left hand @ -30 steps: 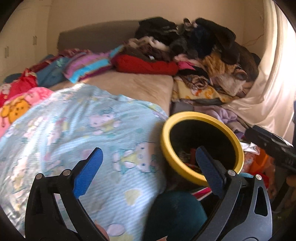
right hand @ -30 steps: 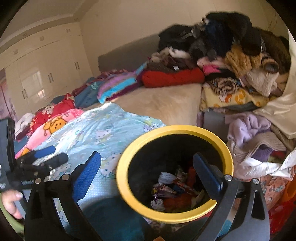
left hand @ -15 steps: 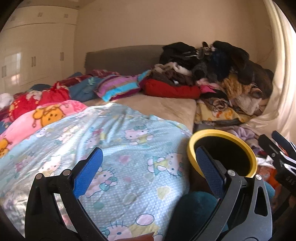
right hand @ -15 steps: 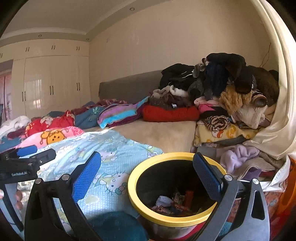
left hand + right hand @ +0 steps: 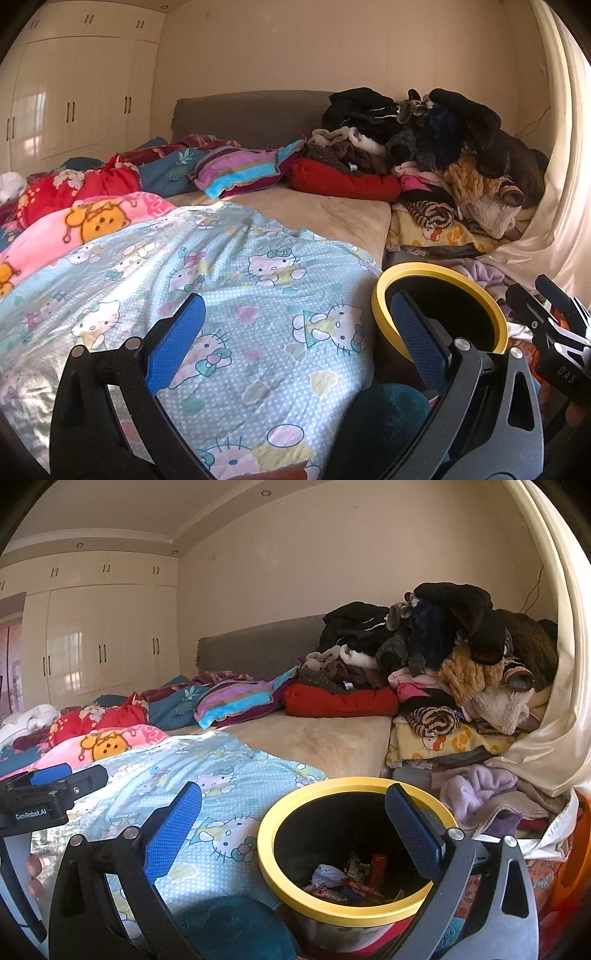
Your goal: Collect trash
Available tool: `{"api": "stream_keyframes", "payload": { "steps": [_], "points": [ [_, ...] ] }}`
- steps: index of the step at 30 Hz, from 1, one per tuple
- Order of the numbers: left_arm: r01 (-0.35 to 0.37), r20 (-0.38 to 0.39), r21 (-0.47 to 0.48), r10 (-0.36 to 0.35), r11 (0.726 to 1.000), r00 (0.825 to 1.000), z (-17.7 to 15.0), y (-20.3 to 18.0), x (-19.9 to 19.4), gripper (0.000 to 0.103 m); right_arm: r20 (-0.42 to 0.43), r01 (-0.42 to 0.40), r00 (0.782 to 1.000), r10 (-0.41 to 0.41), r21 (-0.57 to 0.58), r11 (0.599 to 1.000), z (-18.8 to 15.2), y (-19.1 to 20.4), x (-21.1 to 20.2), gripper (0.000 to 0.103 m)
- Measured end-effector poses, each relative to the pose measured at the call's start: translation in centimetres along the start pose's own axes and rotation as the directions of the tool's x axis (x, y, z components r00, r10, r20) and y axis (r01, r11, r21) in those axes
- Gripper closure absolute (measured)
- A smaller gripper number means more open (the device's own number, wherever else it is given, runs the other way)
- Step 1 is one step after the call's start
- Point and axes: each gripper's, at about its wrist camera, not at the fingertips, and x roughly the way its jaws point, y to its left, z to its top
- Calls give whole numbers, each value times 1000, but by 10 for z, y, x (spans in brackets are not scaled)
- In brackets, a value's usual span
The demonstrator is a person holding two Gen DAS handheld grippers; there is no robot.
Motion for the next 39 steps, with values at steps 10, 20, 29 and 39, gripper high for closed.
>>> {"api": "stream_keyframes", "payload": {
  "steps": [10,20,29,39],
  "points": [
    [0,1,2,0,1000,1000,0,1,0,11,1,5,1000,-5,2,1000,-2,0,0,6],
    [1,2,3,-1,1000,1000,0,1,0,11,0,5,1000,-5,4,1000,-2,-1,0,6],
    [2,2,1,-2,1000,1000,0,1,0,11,-1,4,1000,-4,2,1000,-2,-2,0,6],
    [2,4,2,-2,1000,1000,-1,1,1,11,0,4,1000,-4,2,1000,-1,-2,0,6]
  ]
}}
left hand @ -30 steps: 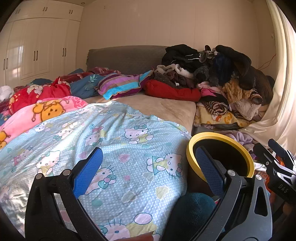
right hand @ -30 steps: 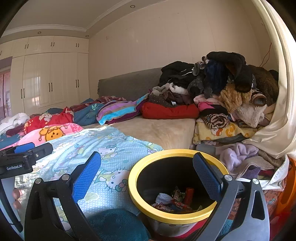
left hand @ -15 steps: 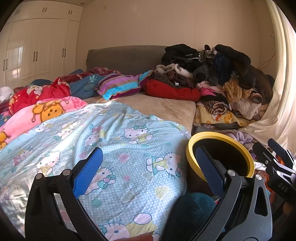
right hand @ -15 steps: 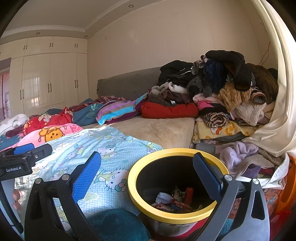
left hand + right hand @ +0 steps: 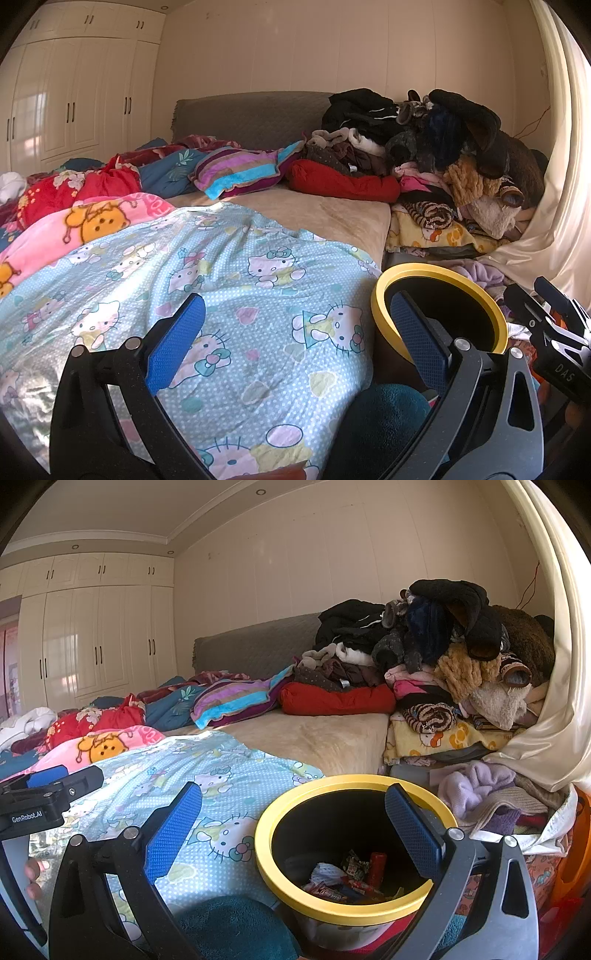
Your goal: Collect trash
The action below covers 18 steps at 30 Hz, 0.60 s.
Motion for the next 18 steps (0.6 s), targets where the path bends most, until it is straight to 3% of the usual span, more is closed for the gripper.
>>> {"api": "stream_keyframes", "payload": {
  "steps": [18],
  "points": [
    [-6,-7,-3,6,1000,1000,1,0,0,11,0,0,1000,0,2,1000,1,0,0,6]
  ]
}}
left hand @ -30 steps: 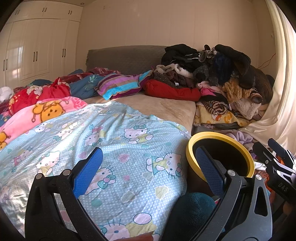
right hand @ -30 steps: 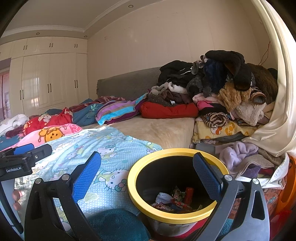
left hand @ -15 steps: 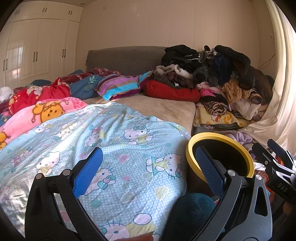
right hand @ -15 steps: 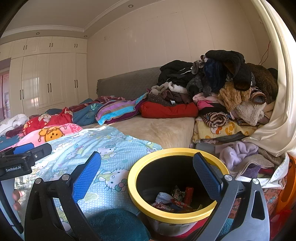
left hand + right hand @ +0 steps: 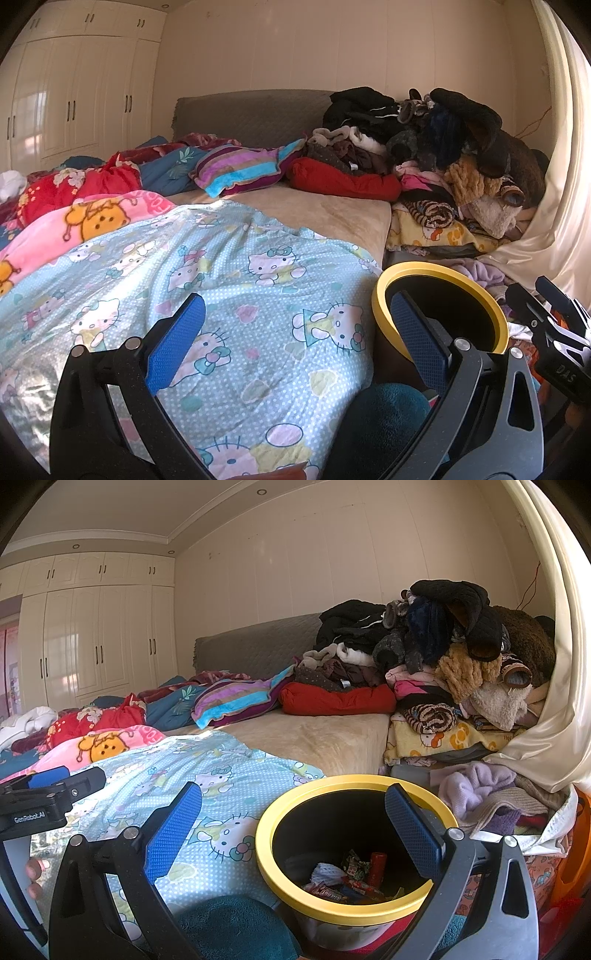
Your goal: Collect trash
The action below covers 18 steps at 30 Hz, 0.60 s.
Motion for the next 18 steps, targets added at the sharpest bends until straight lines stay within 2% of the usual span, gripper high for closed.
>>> {"api": "stream_keyframes", "payload": {
  "steps": [7,10,11,13,15,17,18],
  "points": [
    [-48,-40,-43,46,998,998,0,13,7,11,6,-27,1000,27,-1,1000,6,12,8,6],
    [-92,-78,-128,83,987,994,0,43,10,11,6,-103,995,103,-18,995,17,39,20,6],
    [-130,-92,-160,117,979,989,1,62,9,11,2,-138,990,138,-24,990,21,52,24,6],
    [-218,-105,-206,200,954,974,1,97,5,11,-43,-255,966,253,-44,966,26,97,41,6],
    [-338,-129,-271,314,901,941,-1,150,-5,11,-125,-378,921,369,-60,924,26,150,61,6],
    [-485,-183,-311,449,818,875,-8,206,-18,11,-223,-489,859,461,-83,869,17,205,78,6],
    [-564,-228,-308,516,766,826,-16,239,-24,11,-307,-554,807,504,-97,827,4,249,89,6]
  ]
}}
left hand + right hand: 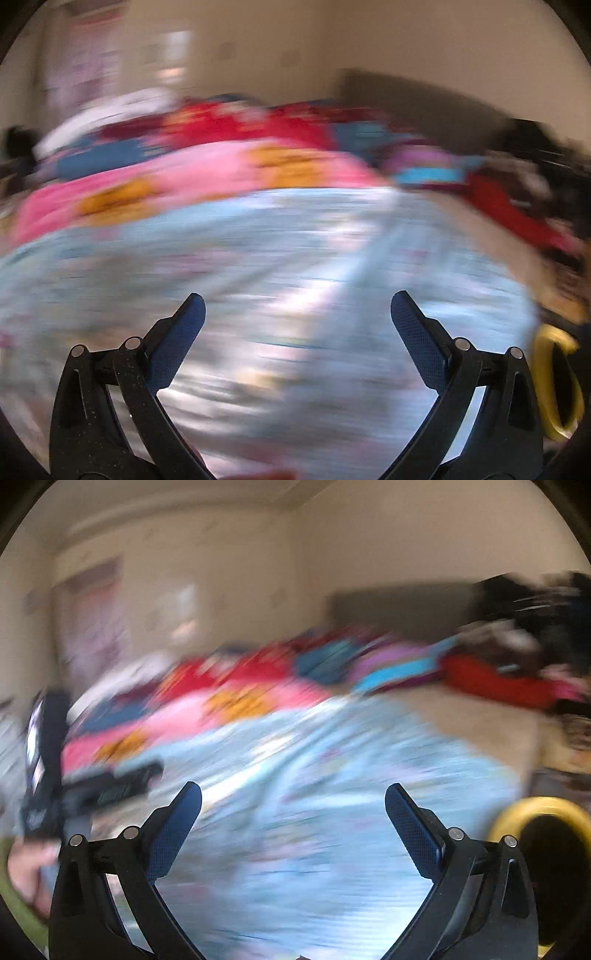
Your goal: Collect trash
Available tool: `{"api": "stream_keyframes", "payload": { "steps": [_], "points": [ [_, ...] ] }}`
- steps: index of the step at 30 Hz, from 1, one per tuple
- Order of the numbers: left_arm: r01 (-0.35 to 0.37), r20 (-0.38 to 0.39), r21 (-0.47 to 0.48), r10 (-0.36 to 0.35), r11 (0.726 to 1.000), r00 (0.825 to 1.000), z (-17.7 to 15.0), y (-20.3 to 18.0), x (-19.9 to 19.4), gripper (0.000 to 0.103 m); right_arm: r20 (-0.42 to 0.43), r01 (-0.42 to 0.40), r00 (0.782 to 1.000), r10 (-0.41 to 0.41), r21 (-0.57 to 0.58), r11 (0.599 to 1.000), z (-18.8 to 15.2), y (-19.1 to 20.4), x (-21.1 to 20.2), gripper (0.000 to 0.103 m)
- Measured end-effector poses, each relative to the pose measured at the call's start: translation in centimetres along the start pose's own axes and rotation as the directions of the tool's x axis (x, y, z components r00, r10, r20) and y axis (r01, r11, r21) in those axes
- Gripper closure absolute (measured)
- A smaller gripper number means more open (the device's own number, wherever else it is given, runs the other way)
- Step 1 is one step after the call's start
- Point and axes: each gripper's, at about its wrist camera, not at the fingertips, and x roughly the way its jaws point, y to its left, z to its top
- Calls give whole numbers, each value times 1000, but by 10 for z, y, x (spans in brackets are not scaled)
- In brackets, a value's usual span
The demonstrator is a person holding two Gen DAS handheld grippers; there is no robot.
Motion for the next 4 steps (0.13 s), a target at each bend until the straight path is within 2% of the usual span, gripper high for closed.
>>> {"api": "stream_keyframes", "payload": {
  "steps": [1,2,4],
  "points": [
    [-81,-17,-4,81,997,997,2,26,13,11,-59,-40,998,38,-20,999,-1,20,23,6],
    [-186,-61,-7,186,982,981,2,60,33,11,-134,-84,988,77,-43,996,-3,43,48,6],
    [-285,-148,-31,278,958,949,-4,103,61,11,-292,-176,945,147,-73,982,-16,99,107,6]
  ]
}}
